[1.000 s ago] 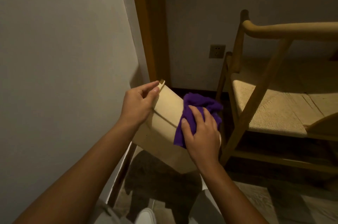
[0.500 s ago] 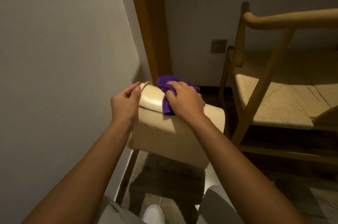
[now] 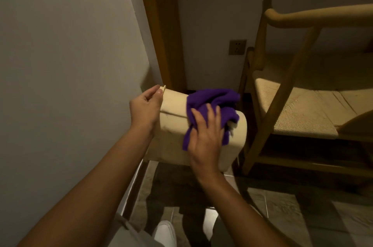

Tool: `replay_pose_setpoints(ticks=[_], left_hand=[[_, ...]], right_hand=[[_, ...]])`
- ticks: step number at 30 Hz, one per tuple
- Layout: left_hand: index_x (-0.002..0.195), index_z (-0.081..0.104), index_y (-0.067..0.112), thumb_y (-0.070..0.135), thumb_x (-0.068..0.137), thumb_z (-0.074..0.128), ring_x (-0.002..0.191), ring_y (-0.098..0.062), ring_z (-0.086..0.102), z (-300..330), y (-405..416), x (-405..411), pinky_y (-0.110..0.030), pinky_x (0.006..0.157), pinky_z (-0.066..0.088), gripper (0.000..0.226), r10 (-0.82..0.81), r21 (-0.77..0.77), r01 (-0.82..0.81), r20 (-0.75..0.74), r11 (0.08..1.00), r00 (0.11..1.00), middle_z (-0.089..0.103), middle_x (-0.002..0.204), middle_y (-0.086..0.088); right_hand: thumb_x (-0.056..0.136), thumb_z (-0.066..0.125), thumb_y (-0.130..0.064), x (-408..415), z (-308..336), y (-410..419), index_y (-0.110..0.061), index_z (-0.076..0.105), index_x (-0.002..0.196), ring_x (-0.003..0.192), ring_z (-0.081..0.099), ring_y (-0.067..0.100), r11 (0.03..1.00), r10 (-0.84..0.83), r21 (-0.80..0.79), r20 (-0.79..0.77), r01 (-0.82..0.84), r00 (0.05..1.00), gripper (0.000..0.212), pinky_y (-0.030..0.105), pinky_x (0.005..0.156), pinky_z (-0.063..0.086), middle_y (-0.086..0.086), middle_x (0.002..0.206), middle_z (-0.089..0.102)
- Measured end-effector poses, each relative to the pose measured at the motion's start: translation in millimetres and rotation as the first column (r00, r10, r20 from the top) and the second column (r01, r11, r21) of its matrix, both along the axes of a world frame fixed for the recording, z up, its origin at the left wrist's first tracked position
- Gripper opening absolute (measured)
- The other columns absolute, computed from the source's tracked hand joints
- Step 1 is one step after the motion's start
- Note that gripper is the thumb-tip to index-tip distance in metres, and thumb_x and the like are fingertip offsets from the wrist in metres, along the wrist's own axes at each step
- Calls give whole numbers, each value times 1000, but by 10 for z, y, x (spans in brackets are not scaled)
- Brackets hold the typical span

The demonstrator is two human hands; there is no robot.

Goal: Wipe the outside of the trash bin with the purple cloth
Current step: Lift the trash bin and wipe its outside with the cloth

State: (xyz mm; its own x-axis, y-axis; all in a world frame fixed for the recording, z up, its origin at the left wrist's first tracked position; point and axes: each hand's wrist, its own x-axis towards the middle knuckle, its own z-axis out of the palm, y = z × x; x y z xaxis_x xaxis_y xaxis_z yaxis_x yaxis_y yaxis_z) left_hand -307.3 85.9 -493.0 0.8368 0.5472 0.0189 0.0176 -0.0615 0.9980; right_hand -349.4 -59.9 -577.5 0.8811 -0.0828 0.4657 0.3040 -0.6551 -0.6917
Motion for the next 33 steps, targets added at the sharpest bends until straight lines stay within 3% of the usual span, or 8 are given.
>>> replay_pose_setpoints(ticks=[6,10,12,14,21,24,28,33], left_hand=[[122,68,5,11,97,61,99,-19,71,32,-219,-1,-36,93,56,26,8,-83,-8,-6,997,1000,74,107,-11],[116,71,11,15,94,66,82,-12,73,129,-106,-25,-29,74,61,23,99,-130,-96,22,987,995,75,98,-5],[114,71,22,24,95,66,71,-7,70,158,-57,-73,-16,50,54,21,113,-67,-112,13,991,994,70,91,7],[118,71,24,29,95,65,80,-9,63,158,-19,-123,-5,44,44,24,100,1,-100,21,995,995,63,94,14],[116,72,26,31,95,65,87,-4,56,195,-37,-159,1,47,40,23,49,82,-57,87,995,995,59,96,22],[117,72,25,30,95,65,86,-4,59,177,-10,-152,-1,47,42,24,83,47,-86,58,995,995,62,95,20],[120,69,25,29,96,64,79,-7,68,187,-251,-120,-13,49,51,25,49,0,-49,23,999,999,69,97,9],[124,68,10,18,95,66,91,-7,71,198,-328,-82,-29,83,60,30,30,-28,-29,36,999,999,74,108,-4]], right_hand=[[100,35,-30,62,412,512,-20,47,151,155,20,34,988,62,-146,63,-53,996,53,56,123,12,12,163,36],[100,40,-36,279,502,356,-30,48,145,151,27,34,972,28,-233,23,-22,999,46,62,121,19,7,159,43],[101,45,-36,460,459,81,-33,50,143,149,32,31,974,-84,-217,-77,65,993,42,63,120,17,4,156,46],[103,44,-36,628,378,-275,-31,53,142,145,35,29,982,-162,-134,-216,135,963,40,61,119,21,3,153,49],[100,56,-30,541,243,-614,-23,60,139,142,40,26,969,-163,156,-186,193,969,40,46,116,33,1,148,56],[100,56,-28,424,314,-493,-26,62,138,145,39,26,978,-196,52,-104,202,975,39,60,118,26,0,149,56],[101,54,-24,275,467,-71,-28,55,145,151,30,25,995,-81,-58,-43,79,996,44,63,120,16,0,158,47],[104,46,-32,304,724,459,-27,50,149,150,29,29,996,-25,-87,-78,18,997,45,60,118,18,4,158,46]])
